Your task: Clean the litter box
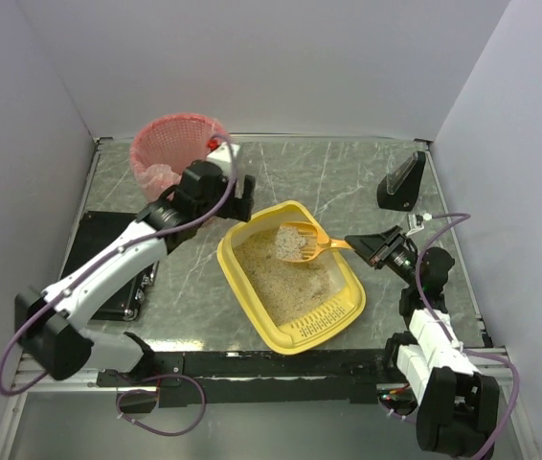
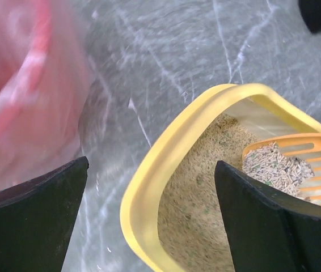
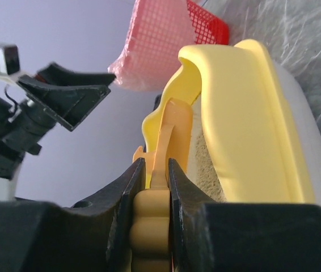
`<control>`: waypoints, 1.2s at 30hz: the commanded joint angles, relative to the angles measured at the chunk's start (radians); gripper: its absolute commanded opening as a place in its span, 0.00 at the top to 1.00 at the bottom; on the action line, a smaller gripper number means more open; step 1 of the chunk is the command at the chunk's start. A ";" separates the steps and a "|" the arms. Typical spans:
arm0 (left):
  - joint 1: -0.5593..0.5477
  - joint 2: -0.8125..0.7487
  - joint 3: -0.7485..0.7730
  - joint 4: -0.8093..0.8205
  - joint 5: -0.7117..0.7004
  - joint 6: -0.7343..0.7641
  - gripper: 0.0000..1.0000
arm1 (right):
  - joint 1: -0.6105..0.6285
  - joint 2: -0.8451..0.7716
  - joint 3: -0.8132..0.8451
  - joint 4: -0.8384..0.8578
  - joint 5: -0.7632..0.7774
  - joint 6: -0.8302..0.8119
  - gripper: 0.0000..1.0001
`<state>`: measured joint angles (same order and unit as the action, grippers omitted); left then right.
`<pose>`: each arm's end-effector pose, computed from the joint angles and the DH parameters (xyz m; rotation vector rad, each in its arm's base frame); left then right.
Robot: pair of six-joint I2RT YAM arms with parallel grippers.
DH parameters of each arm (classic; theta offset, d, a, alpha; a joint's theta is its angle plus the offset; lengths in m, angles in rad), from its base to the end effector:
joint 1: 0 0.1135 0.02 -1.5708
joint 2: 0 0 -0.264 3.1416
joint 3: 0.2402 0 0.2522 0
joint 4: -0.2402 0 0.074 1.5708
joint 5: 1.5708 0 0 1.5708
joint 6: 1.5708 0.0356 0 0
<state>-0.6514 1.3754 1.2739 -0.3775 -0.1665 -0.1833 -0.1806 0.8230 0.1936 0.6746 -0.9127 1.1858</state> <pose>0.2544 -0.1865 0.3571 0.3759 2.0262 -0.3498 0.1718 -0.0027 0.2157 0.3618 1.7082 1.4510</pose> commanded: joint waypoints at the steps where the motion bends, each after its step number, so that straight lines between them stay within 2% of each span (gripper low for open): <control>1: -0.001 -0.153 -0.112 -0.006 -0.137 -0.248 0.03 | -0.025 0.036 -0.016 0.234 -0.054 0.151 1.00; 7: -0.002 -0.329 -0.220 -0.017 -0.168 -0.353 0.03 | -0.085 0.191 -0.029 0.557 -0.164 0.461 1.00; 8: -0.002 -0.346 -0.232 -0.009 -0.175 -0.364 0.03 | -0.085 0.233 -0.052 0.653 -0.152 0.483 1.00; 11: -0.001 -0.392 -0.271 0.012 -0.182 -0.389 0.03 | -0.027 0.342 -0.039 0.794 -0.106 0.537 1.00; 13: -0.001 -0.401 -0.274 0.009 -0.179 -0.390 0.03 | -0.032 0.395 -0.036 0.963 -0.155 0.631 1.00; 14: -0.001 -0.400 -0.272 0.003 -0.182 -0.395 0.03 | -0.048 0.419 -0.048 0.964 -0.182 0.643 1.00; 15: -0.001 -0.395 -0.268 -0.006 -0.185 -0.400 0.03 | -0.063 0.421 -0.054 0.947 -0.195 0.628 1.00; 19: -0.001 -0.384 -0.277 0.003 -0.189 -0.406 0.03 | 0.007 0.400 -0.017 0.884 -0.141 0.539 1.00; 21: -0.001 -0.374 -0.275 -0.003 -0.179 -0.406 0.03 | -0.022 0.337 -0.003 0.786 -0.172 0.491 1.00; 22: -0.001 -0.366 -0.271 -0.014 -0.182 -0.407 0.03 | -0.042 0.305 -0.003 0.607 -0.182 0.392 1.00; 24: -0.001 -0.355 -0.274 -0.020 -0.191 -0.409 0.03 | -0.051 0.197 0.012 0.415 -0.166 0.263 1.00; 25: -0.001 -0.355 -0.277 -0.017 -0.194 -0.410 0.03 | -0.042 0.161 0.033 0.247 -0.147 0.154 1.00; 28: -0.001 -0.349 -0.281 -0.003 -0.171 -0.403 0.03 | -0.054 0.036 0.056 0.108 -0.138 0.051 1.00; 29: -0.001 -0.348 -0.281 0.008 -0.168 -0.403 0.03 | -0.054 -0.008 0.067 -0.008 -0.120 0.014 1.00; 31: -0.001 -0.343 -0.281 0.015 -0.168 -0.395 0.03 | -0.033 -0.007 0.087 -0.049 -0.066 -0.020 1.00; 34: -0.001 -0.331 -0.281 0.025 -0.159 -0.393 0.03 | -0.037 0.037 0.072 0.133 -0.136 0.093 1.00; 36: 0.001 -0.322 -0.278 0.014 -0.156 -0.403 0.03 | -0.037 0.042 0.073 0.088 -0.143 0.062 1.00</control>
<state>-0.6514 1.0416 0.9913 -0.3988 -0.3367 -0.5713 -0.2203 0.8383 0.2409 0.7818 -1.0370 1.2842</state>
